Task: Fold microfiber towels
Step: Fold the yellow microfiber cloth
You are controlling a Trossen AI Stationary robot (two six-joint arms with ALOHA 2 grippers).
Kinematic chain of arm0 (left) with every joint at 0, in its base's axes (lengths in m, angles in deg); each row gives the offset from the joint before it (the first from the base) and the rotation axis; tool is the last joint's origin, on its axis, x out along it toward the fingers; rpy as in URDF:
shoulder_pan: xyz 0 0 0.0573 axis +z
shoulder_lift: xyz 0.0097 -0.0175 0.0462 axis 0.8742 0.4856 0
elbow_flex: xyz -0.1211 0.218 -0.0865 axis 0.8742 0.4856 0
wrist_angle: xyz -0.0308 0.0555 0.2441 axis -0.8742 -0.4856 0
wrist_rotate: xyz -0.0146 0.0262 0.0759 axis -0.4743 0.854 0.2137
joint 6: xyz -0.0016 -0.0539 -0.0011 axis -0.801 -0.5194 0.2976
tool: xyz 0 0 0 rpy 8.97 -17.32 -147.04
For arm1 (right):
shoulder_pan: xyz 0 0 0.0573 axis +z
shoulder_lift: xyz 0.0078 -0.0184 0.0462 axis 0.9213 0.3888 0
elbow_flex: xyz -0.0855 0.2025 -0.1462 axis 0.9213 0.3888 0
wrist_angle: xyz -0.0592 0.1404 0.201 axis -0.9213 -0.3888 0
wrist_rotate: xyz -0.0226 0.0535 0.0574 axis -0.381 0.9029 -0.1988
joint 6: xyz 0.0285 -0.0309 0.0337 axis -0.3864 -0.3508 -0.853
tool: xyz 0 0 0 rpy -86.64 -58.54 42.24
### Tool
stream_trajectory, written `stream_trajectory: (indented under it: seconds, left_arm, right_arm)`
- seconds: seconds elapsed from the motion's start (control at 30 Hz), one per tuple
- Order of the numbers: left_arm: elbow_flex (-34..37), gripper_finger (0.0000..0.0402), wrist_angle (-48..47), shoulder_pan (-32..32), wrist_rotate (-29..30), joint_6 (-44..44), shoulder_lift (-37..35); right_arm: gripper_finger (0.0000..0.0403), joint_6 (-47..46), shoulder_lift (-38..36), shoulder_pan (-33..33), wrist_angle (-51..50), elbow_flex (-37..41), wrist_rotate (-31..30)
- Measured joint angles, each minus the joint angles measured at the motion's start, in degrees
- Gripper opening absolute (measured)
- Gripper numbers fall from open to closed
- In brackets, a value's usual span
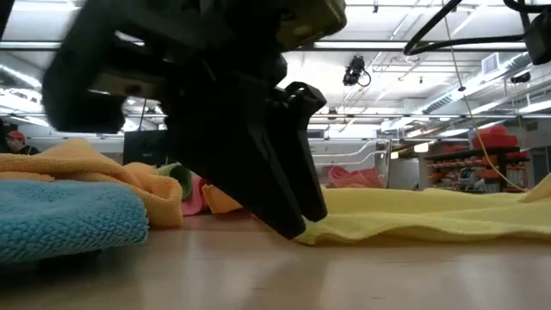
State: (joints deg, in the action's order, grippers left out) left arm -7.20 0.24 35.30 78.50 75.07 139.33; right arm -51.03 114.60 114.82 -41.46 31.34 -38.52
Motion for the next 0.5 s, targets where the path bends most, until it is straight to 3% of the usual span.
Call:
stream_trajectory:
  seconds: [0.4, 0.5]
  left_arm:
    - [0.0, 0.0096, -1.6, 0.4, 1.3, 1.5, 1.2]
    - [-0.3, 0.0061, -2.0, 0.4, 1.0, 0.3, 1.3]
  right_arm:
    - [0.001, 0.3, 0.0, 0.0, 1.3, 0.0, -0.4]
    - [0.001, 0.3, 0.0, 0.0, 1.3, 0.0, -0.4]
